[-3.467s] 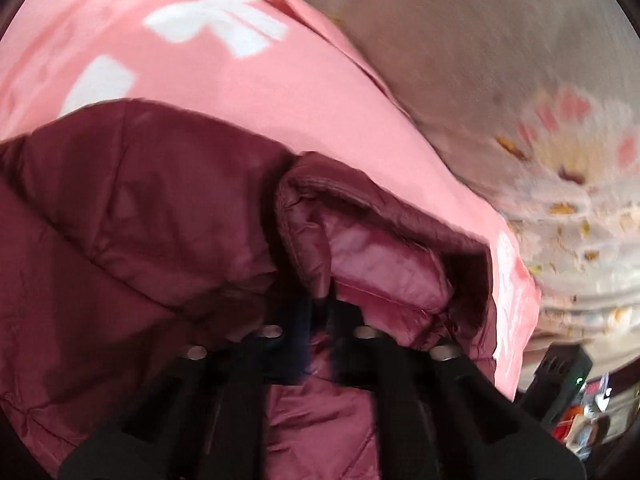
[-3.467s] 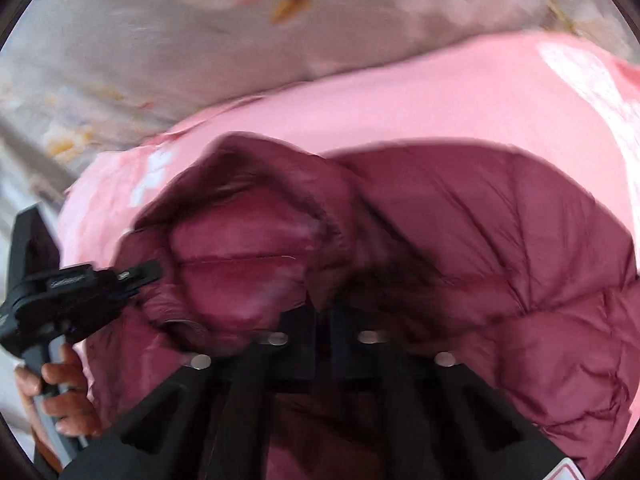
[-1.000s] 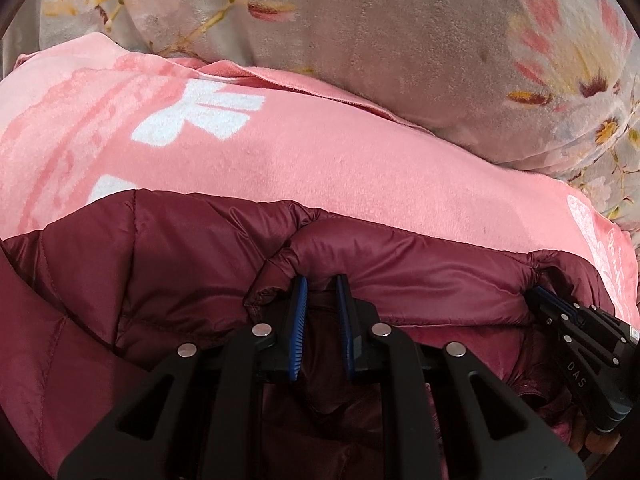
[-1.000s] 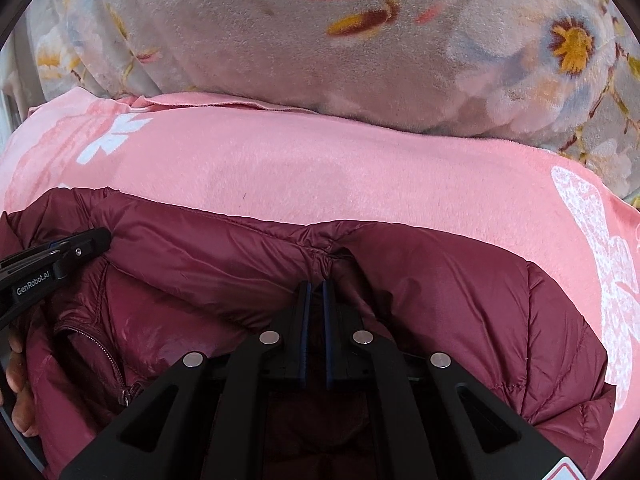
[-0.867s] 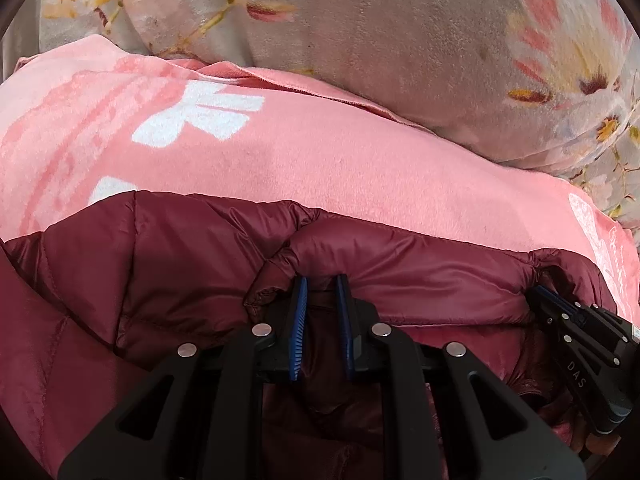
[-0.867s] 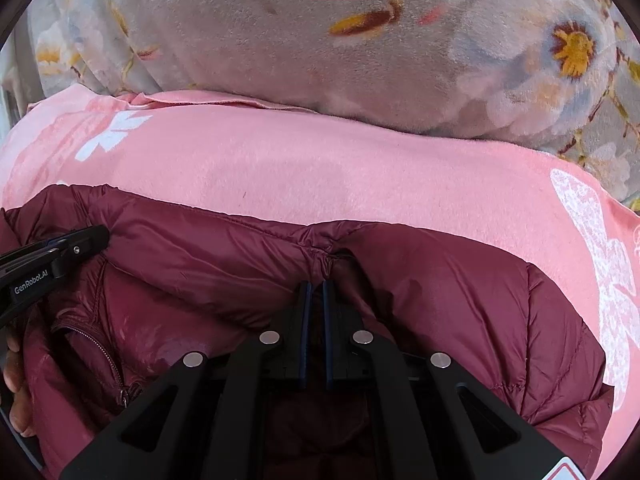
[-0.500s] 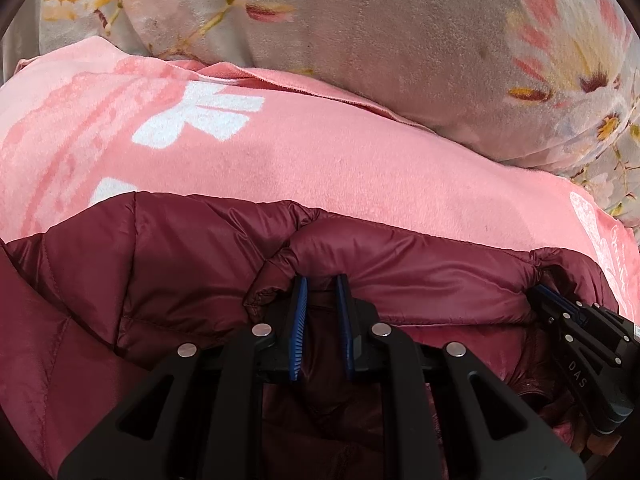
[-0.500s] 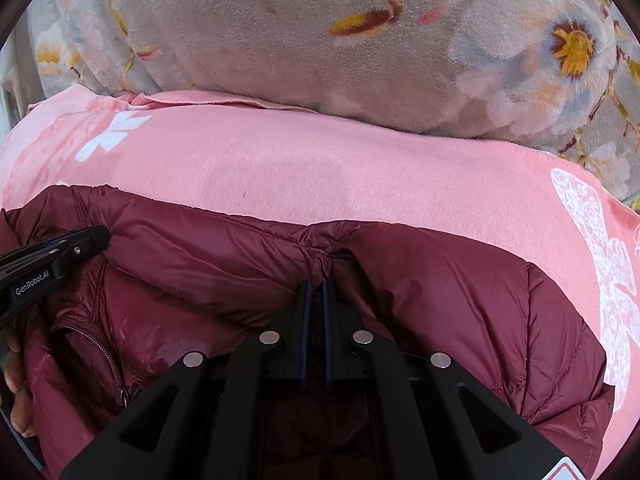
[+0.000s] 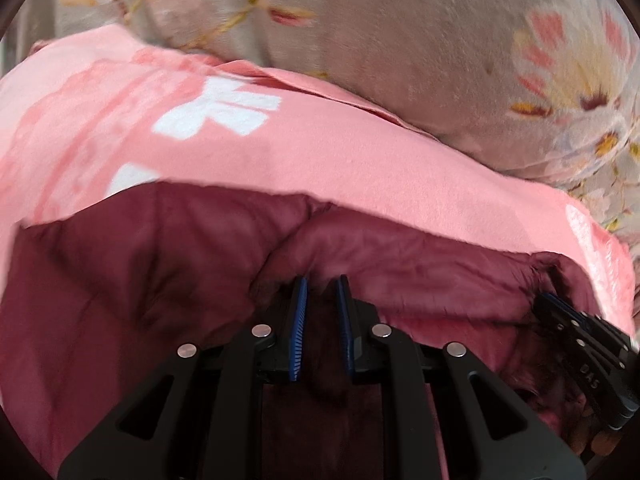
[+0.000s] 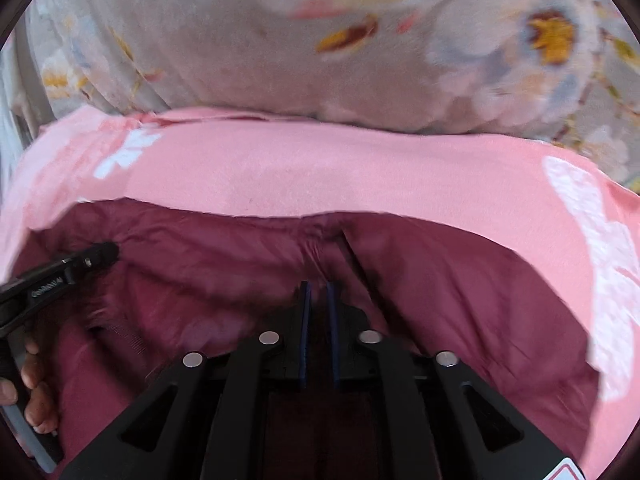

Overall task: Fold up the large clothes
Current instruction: 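Release the folded jacket, then regrasp its folded edge with both grippers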

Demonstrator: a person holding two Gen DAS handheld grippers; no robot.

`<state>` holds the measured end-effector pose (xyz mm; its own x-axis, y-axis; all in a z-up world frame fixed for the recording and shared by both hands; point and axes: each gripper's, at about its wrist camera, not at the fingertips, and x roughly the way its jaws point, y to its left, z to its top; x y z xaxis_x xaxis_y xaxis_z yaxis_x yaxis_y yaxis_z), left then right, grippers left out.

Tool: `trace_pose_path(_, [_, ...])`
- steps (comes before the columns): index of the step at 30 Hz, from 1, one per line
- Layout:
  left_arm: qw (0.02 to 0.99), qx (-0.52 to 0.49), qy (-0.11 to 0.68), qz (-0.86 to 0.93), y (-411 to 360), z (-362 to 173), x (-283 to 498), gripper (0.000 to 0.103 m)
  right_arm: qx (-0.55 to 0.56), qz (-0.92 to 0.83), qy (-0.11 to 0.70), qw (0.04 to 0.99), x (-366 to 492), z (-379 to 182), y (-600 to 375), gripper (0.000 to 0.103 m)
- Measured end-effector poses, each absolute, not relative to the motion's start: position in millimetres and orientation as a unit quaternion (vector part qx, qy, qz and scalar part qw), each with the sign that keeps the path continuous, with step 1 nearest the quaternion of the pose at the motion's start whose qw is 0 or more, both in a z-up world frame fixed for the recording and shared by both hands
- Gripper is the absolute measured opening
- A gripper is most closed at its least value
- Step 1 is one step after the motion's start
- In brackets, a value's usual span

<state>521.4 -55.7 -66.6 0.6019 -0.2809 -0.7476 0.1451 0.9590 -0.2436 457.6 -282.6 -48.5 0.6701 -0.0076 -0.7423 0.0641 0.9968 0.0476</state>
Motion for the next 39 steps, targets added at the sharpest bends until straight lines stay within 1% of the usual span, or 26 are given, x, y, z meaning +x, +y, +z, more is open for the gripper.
trace_pose_path(1, [0.888,-0.083,0.436,-0.124,-49,-61,511,0.020,0.034,-0.018,0.406,0.913,447,-41,-285,0.017])
trace_pose_path(2, [0.884,-0.078,0.442,-0.128,-43,-53,500,0.023,0.031,-0.016,0.408,0.912,431,-32,-287,0.023])
trace_pose_path(3, [0.884,-0.072,0.443,-0.130,-39,-47,491,0.029,0.026,-0.014,0.409,0.912,409,-21,-292,0.029])
trace_pose_path(4, [0.885,-0.067,0.441,-0.132,-29,-37,476,0.036,0.022,-0.013,0.408,0.912,389,-13,-297,0.033])
trace_pose_path(5, [0.886,-0.066,0.438,-0.135,-17,-27,460,0.040,0.018,-0.015,0.408,0.913,371,-8,-302,0.042])
trace_pose_path(6, [0.887,-0.066,0.436,-0.137,-8,-20,448,0.049,0.012,-0.019,0.409,0.912,346,-3,-308,0.049])
trace_pose_path(7, [0.889,-0.072,0.433,-0.130,9,-12,429,0.058,0.009,-0.024,0.410,0.912,326,0,-315,0.050])
trace_pose_path(8, [0.889,-0.079,0.433,-0.131,24,-7,413,0.061,0.007,-0.029,0.413,0.910,305,1,-321,0.052])
trace_pose_path(10, [0.886,-0.096,0.437,-0.126,60,-1,378,0.062,0.020,-0.036,0.421,0.906,253,2,-338,0.053])
trace_pose_path(12, [0.879,-0.111,0.447,-0.121,92,-2,349,0.063,0.048,-0.045,0.430,0.901,201,-1,-355,0.058])
trace_pose_path(16, [0.859,-0.144,0.482,-0.094,160,-27,281,0.063,0.097,-0.068,0.453,0.883,109,-18,-376,0.058])
trace_pose_path(20, [0.827,-0.190,0.522,-0.086,200,-62,219,0.063,0.146,-0.084,0.465,0.869,34,-39,-377,0.059])
trace_pose_path(23, [0.799,-0.241,0.541,-0.103,215,-86,185,0.063,0.198,-0.076,0.466,0.859,0,-52,-372,0.059])
trace_pose_path(27, [0.805,-0.260,0.522,-0.109,212,-85,170,0.062,0.287,-0.045,0.455,0.841,-17,-67,-366,0.060])
trace_pose_path(28, [0.801,-0.267,0.524,-0.111,209,-86,169,0.056,0.294,-0.046,0.453,0.841,-16,-70,-363,0.060])
trace_pose_path(29, [0.797,-0.272,0.527,-0.114,206,-87,169,0.050,0.294,-0.050,0.454,0.840,-14,-72,-359,0.059])
trace_pose_path(30, [0.795,-0.272,0.530,-0.115,203,-88,169,0.033,0.293,-0.052,0.454,0.840,-12,-73,-355,0.048])
trace_pose_path(31, [0.794,-0.267,0.535,-0.112,199,-88,168,0.022,0.293,-0.053,0.451,0.842,-11,-73,-351,0.036])
trace_pose_path(32, [0.794,-0.267,0.533,-0.116,197,-86,166,0.016,0.289,-0.055,0.450,0.843,-10,-71,-347,0.011])
trace_pose_path(33, [0.796,-0.269,0.529,-0.120,197,-83,164,0.011,0.293,-0.055,0.442,0.846,-12,-67,-346,0.006])
trace_pose_path(34, [0.800,-0.268,0.522,-0.128,197,-75,159,0.009,0.296,-0.054,0.433,0.850,-16,-62,-347,0.005])
trace_pose_path(36, [0.807,-0.268,0.506,-0.142,199,-60,148,0.007,0.292,-0.047,0.411,0.862,-29,-46,-344,0.003])
trace_pose_path(39, [0.818,-0.265,0.480,-0.175,205,-23,126,0.006,0.267,-0.033,0.379,0.885,-54,-8,-339,0.002])
